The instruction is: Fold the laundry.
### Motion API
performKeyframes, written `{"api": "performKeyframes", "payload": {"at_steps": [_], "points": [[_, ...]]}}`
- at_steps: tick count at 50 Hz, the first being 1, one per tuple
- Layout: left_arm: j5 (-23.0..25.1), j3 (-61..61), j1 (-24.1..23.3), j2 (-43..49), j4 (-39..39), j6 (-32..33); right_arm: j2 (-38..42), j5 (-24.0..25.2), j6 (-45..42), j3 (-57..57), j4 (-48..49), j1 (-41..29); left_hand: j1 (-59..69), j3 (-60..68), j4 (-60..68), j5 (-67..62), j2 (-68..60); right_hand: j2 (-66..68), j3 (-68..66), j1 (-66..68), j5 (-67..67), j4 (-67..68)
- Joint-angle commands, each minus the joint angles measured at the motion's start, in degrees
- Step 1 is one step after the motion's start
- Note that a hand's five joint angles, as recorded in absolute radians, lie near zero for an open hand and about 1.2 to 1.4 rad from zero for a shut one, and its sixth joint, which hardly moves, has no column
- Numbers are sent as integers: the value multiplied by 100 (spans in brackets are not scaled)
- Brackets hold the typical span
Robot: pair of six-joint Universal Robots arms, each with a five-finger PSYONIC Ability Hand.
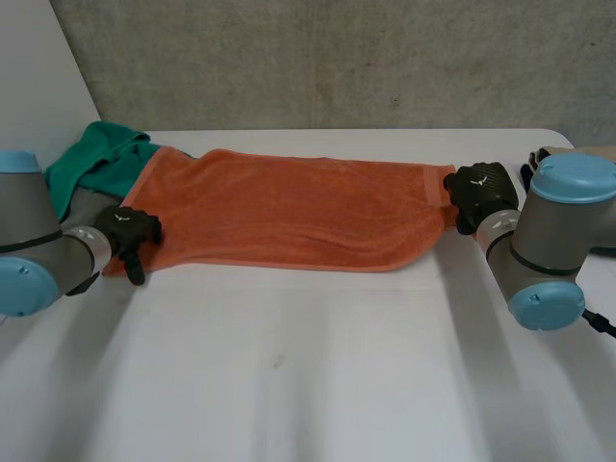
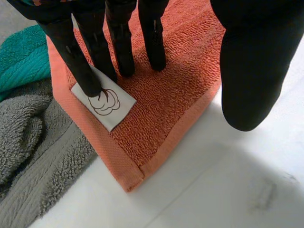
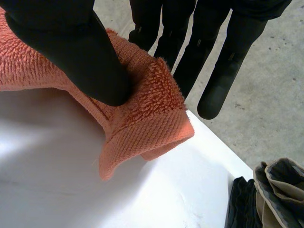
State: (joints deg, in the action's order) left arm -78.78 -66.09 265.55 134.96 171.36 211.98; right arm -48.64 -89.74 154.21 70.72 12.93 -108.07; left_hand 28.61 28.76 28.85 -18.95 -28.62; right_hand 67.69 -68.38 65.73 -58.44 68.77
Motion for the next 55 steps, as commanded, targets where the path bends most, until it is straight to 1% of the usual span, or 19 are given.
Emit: {"api": "performKeyframes", "payload": {"at_steps": [1, 8, 15, 17, 18, 19, 21, 25, 31, 35, 36, 38, 39, 42, 43, 44, 48, 52, 55], "points": [[-199, 429, -109, 312, -6, 115, 48, 0, -102, 12, 8, -30, 1221, 1205, 1196, -1186, -1220, 1231, -1162, 1427, -1156, 1123], [-260, 834, -179, 602, -6, 361, 65, 0, -163, 12, 8, -39, 1844, 1828, 1819, -1809, -1843, 1231, -1162, 1427, -1156, 1123], [-375, 1159, -250, 830, -15, 581, 57, -9, -190, 21, 8, -13, 1945, 1929, 1920, -1910, -1944, 1231, -1162, 1427, -1156, 1123], [-410, 1186, -276, 839, -6, 607, 56, -18, -190, 29, 8, -12, 2830, 2815, 2806, -2796, -2830, 1231, -1162, 1427, -1156, 1123], [-445, 1194, -293, 822, 20, 625, 39, -26, -190, 21, -1, -12, 4752, 4736, 4727, -4717, -4751, 1231, -1162, 1427, -1156, 1123], [-463, 1203, -302, 813, 46, 634, 30, -26, -190, 21, -1, -12, 5135, 5120, 5111, -5101, -5135, 1231, -1162, 1427, -1156, 1123], [-541, 1195, -329, 769, 90, 660, 13, -35, -190, 21, -1, -12, 5139, 5124, 5115, -5105, -5138, 1231, -1162, 1427, -1156, 1123], [-927, 958, -452, 489, 134, 792, -127, -35, -190, 91, -54, -13, 5139, 5124, 5115, -5105, -5138, 1231, -1162, 1427, -1156, 1123], [-1025, 150, -469, -363, 20, 915, -646, 70, -295, 266, -405, 84, 5139, 5124, 5115, -5105, -5138, 1231, -1162, 1427, -1156, 1123], [-937, -649, -452, -1137, -260, 1406, -1085, 500, -1145, 486, -1177, 189, 5139, 5124, 5115, -5105, -5138, 1231, -1162, 1427, -1156, 1123], [-937, -1008, -452, -1469, -531, 1747, -1260, 736, -1713, 608, -1640, 294, 5139, 5124, 5115, -5105, -5138, 1231, -1162, 1427, -1156, 1123], [-955, -1352, -452, -1770, -787, 2065, -1428, 922, -2357, 767, -2143, 444, 5139, 5124, 5115, -5105, -5138, 1231, -1162, 1427, -1156, 1123], [-972, -1694, -434, -2049, -1093, 2345, -1577, 1062, -3048, 950, -2702, 575, 5139, 5124, 5115, -5105, -5138, 1231, -1162, 1427, -1156, 1123], [-938, -2135, -417, -2420, -1587, 2760, -1745, 1081, -4045, 1259, -3497, 743, 5139, 5124, 5115, -5105, -5138, 1231, -1162, 1427, -1156, 1123], [-911, -2363, -425, -2622, -1858, 2978, -1824, 1029, -4596, 1425, -3978, 778, 5139, 5124, 5115, -5105, -5138, 1231, -1162, 1427, -1156, 1123], [-885, -2452, -434, -2711, -1965, 3067, -1859, 1028, -4724, 1479, -4165, 787, 5139, 5124, 5115, -5105, -5138, 1231, -1162, 1427, -1156, 1123], [-770, -2567, -531, -2896, -2098, 3253, -1851, 1064, -4269, 1453, -4124, 805, 5139, 5124, 5115, -5105, -5138, 1231, -1162, 1427, -1156, 1123], [-884, -2121, -627, -2625, -1774, 3183, -1685, 958, -3689, 1156, -3781, 779, 5139, 5124, 5115, -5105, -5138, 1231, -1162, 1427, -1156, 1123], [-937, -1725, -706, -2361, -1624, 3086, -1509, 914, -3556, 900, -3701, 770, 5139, 5124, 5115, -5105, -5138, 1231, -1162, 1427, -1156, 1123]]}}
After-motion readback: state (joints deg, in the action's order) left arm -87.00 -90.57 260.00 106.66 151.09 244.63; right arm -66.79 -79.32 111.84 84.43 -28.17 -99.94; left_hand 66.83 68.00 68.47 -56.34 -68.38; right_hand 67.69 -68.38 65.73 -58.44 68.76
